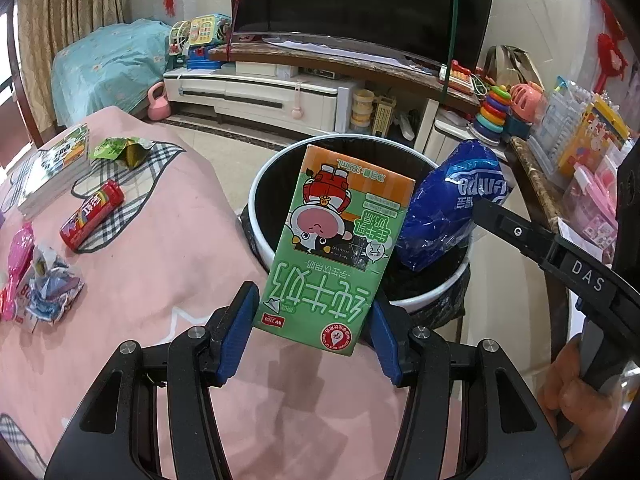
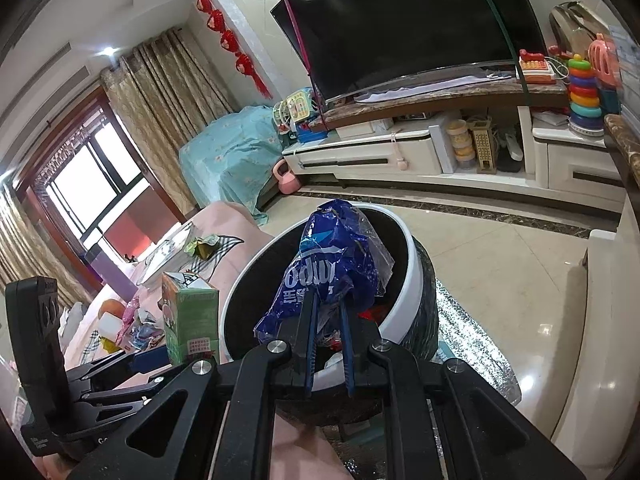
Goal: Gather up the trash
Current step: 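Carry the milk carton and blue bag over the black bin and lower them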
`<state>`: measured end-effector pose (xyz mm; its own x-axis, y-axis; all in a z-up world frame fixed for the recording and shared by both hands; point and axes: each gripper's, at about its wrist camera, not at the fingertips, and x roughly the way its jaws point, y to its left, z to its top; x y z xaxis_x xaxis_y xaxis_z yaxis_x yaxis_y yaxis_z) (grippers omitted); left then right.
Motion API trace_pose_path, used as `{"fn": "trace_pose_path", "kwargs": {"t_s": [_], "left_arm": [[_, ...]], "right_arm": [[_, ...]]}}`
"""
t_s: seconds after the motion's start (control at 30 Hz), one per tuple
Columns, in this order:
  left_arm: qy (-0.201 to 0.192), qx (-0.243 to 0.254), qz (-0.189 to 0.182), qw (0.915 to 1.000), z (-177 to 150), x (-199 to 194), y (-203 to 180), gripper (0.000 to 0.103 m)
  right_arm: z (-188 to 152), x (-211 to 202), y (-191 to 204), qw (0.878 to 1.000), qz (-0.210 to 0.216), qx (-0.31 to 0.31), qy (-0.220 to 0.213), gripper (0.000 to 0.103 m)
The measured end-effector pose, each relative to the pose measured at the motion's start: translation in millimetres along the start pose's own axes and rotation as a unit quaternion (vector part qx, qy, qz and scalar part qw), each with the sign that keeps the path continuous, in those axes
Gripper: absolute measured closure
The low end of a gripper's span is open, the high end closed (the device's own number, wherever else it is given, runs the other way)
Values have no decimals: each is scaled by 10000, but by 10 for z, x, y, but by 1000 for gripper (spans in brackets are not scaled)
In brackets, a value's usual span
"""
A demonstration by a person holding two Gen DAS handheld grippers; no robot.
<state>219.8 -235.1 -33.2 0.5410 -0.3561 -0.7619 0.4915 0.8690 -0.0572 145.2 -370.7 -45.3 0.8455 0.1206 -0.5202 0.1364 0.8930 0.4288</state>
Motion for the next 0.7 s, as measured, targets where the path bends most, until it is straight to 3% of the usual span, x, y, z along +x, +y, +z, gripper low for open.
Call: {"fn": "trace_pose_path", "kwargs": {"t_s": [0.7], "left_arm": [[51,92,54,9999,280,209,-72,52]], "right_arm": [[137,212,-5,9997,-79,-96,194,92]]}}
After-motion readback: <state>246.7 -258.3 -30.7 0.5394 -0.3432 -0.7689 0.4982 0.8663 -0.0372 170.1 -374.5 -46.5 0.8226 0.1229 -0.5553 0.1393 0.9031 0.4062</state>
